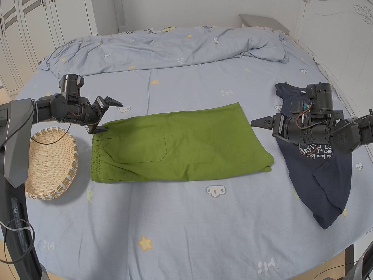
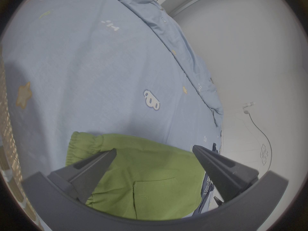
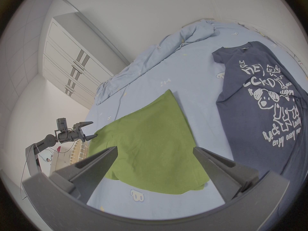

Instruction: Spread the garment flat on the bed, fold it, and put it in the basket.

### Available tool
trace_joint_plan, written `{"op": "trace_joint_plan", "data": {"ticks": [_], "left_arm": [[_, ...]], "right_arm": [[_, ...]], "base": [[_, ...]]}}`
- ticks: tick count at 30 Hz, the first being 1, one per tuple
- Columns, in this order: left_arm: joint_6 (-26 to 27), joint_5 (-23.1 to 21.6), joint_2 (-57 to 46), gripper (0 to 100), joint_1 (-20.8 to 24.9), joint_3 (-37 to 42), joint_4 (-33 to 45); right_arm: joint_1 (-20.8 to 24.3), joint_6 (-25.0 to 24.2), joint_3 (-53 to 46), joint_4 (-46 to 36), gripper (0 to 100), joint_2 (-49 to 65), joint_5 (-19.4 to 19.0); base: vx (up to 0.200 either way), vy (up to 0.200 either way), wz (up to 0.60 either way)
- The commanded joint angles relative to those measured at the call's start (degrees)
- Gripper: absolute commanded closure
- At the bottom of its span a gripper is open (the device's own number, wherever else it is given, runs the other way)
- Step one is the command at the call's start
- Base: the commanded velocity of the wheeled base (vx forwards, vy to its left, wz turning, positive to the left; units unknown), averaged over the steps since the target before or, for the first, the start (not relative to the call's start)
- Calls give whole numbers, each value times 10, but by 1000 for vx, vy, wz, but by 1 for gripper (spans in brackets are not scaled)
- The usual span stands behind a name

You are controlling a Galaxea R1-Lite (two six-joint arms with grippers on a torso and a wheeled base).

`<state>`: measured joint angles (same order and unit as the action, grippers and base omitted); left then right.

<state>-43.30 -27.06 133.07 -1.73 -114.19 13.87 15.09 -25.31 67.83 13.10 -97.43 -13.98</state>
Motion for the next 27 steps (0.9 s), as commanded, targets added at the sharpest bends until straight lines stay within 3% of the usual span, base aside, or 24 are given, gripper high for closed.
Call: {"op": "trace_joint_plan", "data": {"ticks": [1,7,9,14,16,17,19,21,27], "left_arm": [[-5,-2,3,0,5,-4,3],[-5,-3,-38,0,6,7,9],[1,-16,-128,0,4,84,5],[26,-50,-230,0,-5,201,3],[103,-49,-258,0,-12,288,2],[126,-48,-261,0,-16,307,1],[200,-48,-263,0,-38,362,-10],[229,-50,-262,0,-51,391,-24],[238,-48,-226,0,-44,426,-78]], "right_arm": [[-5,0,0,0,0,3,0],[-6,0,6,-4,0,3,-1],[-30,0,33,-38,0,0,-25],[-97,-7,145,-188,0,-26,-167],[-119,-7,182,-239,0,-33,-233],[-123,-7,184,-244,0,-34,-244],[-126,-6,184,-245,0,-34,-257],[-126,-6,182,-247,0,-32,-258],[-125,-7,174,-248,0,-31,-258]], "base": [[0,0,0],[0,0,0],[0,0,0],[0,0,0],[0,0,0],[0,0,0],[0,0,0],[0,0,0],[0,0,0]]}}
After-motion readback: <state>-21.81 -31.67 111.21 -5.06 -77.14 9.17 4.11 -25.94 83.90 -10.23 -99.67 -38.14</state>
